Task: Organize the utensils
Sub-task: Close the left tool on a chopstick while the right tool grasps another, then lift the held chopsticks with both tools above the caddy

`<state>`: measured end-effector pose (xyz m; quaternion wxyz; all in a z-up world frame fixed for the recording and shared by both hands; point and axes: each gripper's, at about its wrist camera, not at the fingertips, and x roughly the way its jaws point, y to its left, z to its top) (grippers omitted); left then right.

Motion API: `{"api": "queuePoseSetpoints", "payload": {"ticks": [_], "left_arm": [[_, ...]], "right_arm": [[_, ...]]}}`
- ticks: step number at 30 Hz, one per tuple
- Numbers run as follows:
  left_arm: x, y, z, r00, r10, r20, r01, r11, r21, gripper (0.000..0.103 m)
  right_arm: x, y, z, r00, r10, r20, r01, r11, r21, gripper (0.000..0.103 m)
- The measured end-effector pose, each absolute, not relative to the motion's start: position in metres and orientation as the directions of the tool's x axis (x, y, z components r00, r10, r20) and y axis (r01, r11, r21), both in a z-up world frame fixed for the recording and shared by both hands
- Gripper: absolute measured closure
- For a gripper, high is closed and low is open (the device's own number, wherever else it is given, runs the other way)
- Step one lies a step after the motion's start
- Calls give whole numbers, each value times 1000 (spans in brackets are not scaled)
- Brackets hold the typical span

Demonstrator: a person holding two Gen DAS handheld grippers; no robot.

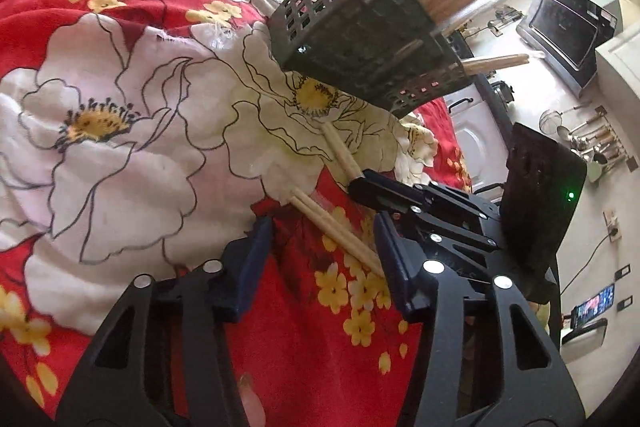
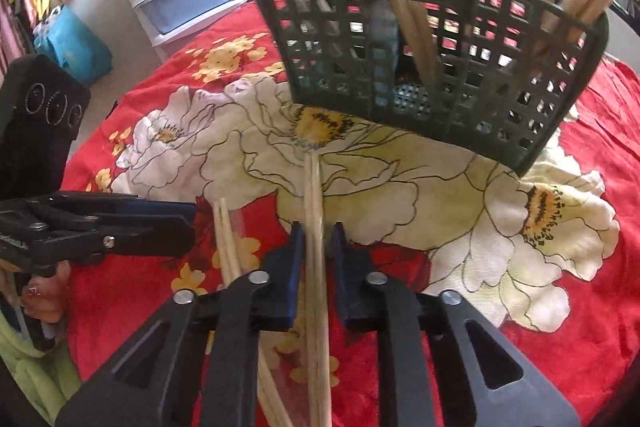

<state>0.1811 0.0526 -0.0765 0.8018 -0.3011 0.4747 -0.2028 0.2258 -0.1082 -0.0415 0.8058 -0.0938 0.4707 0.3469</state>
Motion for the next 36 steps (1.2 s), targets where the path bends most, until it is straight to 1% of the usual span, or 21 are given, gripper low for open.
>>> {"api": "queuePoseSetpoints", "payload": {"ticks": [4,6,7,8,11,14,22,27,32,36], "left_arm": [[192,50,-78,456,-609,-649,29,739,-673,69],[197,50,-80,455,-605,-654,20,741,-672,77],[200,51,-81,453,-604,-656,16,741,-671,79],[202,50,-83,450,-604,-658,12,741,-672,85],[207,51,-88,445,-609,-656,4,734,-679,91],[210,54,-90,443,-619,-648,1,724,-690,94],[210,68,-92,454,-645,-614,6,692,-722,98],[200,72,-76,500,-637,-587,48,697,-715,99],[188,75,-47,575,-601,-555,120,733,-670,99],[176,70,-15,650,-559,-514,195,777,-599,100]], "right_arm": [[229,-116,-38,328,469,-820,-627,757,182,94],[228,-120,-35,344,471,-812,-619,764,181,94],[228,-122,-32,355,476,-805,-616,767,182,97],[227,-123,-30,361,481,-799,-615,767,184,97],[224,-128,-20,383,498,-778,-616,765,187,97],[220,-129,-11,402,509,-761,-622,762,182,97],[204,-132,12,441,542,-716,-637,750,175,97],[197,-140,23,469,558,-685,-635,752,178,97],[188,-153,41,514,576,-636,-626,759,182,97],[182,-161,58,560,591,-580,-619,764,181,97]]}}
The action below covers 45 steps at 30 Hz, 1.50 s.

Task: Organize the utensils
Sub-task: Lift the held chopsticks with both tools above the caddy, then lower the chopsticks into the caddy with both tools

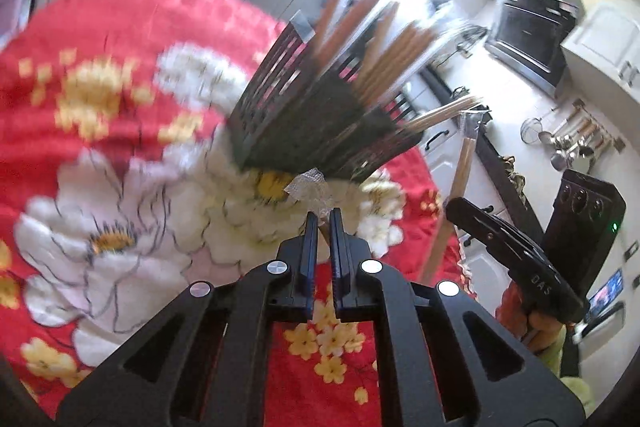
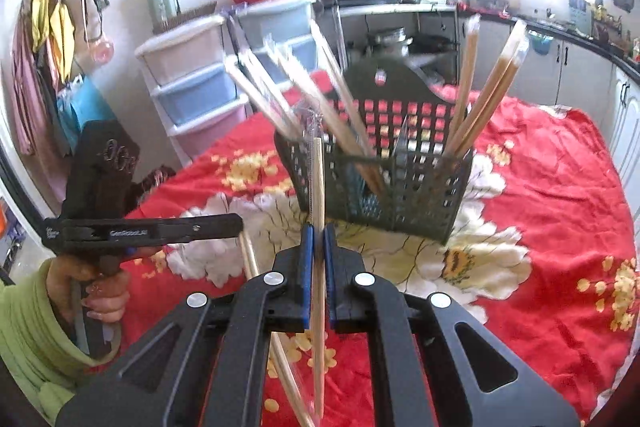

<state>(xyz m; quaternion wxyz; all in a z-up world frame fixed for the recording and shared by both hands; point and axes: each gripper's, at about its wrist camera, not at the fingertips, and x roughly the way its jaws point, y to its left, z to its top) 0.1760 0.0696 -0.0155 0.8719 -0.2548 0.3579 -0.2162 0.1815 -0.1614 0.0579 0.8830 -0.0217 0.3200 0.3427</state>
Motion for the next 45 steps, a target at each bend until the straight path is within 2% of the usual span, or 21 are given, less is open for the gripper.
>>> {"api": "queuePoseSetpoints", "payload": {"ticks": [8,16,32,45], "left_arm": [[153,48,35,751,-492,-440,296,847,-443,101],[150,25,65,779,-487,-395,354,861,-366,101],[171,1,129,817,-502,-284,420,855,-303,101],[197,-5,175,868,-452,-206,391,878,-276,101]], "right_arm": [[168,-173,87,664,584,-466,-604,787,126,97],[164,-186,105,719,570,-397,-579,808,111,97],[172,-211,136,775,554,-303,-536,831,148,97],[196,-213,178,829,529,-183,-513,849,130,97]]}}
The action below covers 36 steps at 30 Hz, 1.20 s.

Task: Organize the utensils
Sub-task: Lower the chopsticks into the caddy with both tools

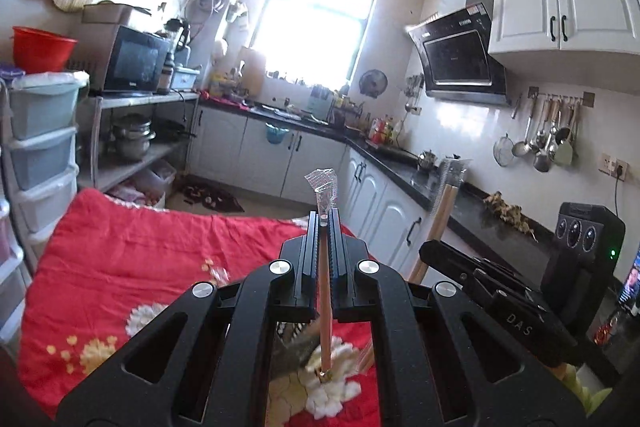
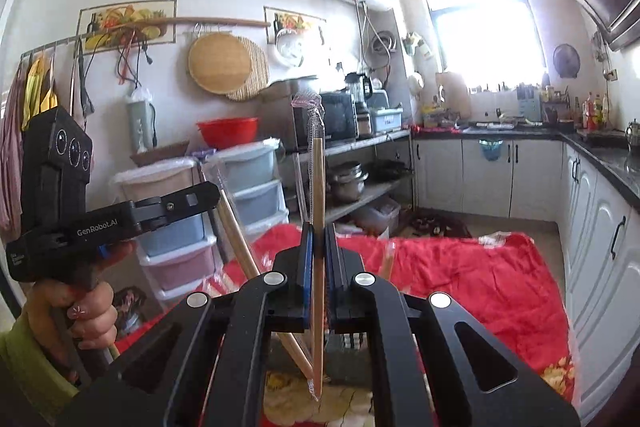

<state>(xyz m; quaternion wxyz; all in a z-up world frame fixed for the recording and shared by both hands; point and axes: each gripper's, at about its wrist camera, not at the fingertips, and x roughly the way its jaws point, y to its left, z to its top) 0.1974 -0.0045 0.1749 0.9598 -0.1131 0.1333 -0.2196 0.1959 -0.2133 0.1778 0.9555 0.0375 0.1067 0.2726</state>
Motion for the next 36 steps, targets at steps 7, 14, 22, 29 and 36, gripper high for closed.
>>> {"api": "queuePoseSetpoints", "payload": {"ticks": [7,14,22,29,36], "left_arm": [[210,3,190,908,-380,-176,331,909,-253,101],[217,11,192,941,-303,-150,267,938,-220,101],[228,10,177,951,-257,-170,221,953,-209,101],[237,2,164,945,-261,-199,225,956,-186,101],[242,-3,151,938,-266,-220,229,956,-180,101]], "right_arm": [[217,-207,187,858,491,-150,-478,871,113,97],[229,-197,188,875,470,-119,-460,882,101,97],[240,-193,180,888,451,-92,-442,891,103,97],[250,-189,172,891,441,-107,-428,895,124,97],[255,-183,169,893,437,-113,-422,897,129,97]]}}
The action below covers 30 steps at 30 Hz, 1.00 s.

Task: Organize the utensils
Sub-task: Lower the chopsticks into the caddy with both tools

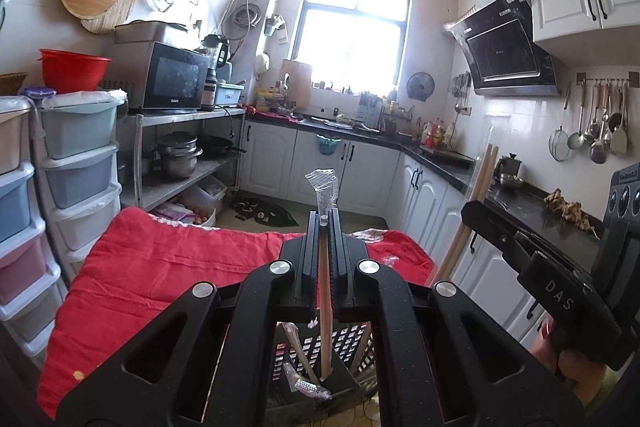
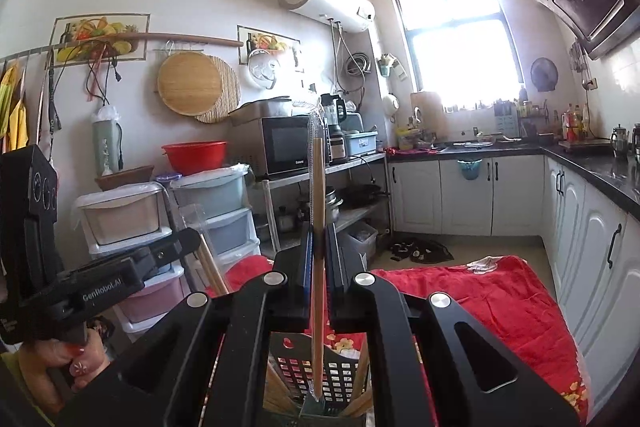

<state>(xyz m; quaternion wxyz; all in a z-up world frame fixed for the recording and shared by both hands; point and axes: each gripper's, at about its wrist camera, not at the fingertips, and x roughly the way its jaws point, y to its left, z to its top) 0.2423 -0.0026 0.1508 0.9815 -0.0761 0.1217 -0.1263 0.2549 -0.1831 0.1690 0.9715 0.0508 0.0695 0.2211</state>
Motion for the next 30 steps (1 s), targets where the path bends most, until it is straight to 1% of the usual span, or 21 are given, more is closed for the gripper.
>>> {"api": "queuePoseSetpoints", "payload": {"ticks": [6,16,19,30], "left_arm": [[244,-6,141,934,-272,-233,235,956,-177,101],[249,-9,124,917,-290,-274,243,951,-191,101],[248,-9,120,913,-295,-283,248,950,-191,101],[252,-6,106,901,-289,-324,233,951,-202,101]], "right_arm": [[261,-180,159,891,435,-133,-419,899,130,97],[274,-172,131,881,430,-198,-412,902,128,97],[276,-172,125,883,425,-199,-405,904,135,97],[284,-165,107,865,423,-271,-397,906,147,97]]}}
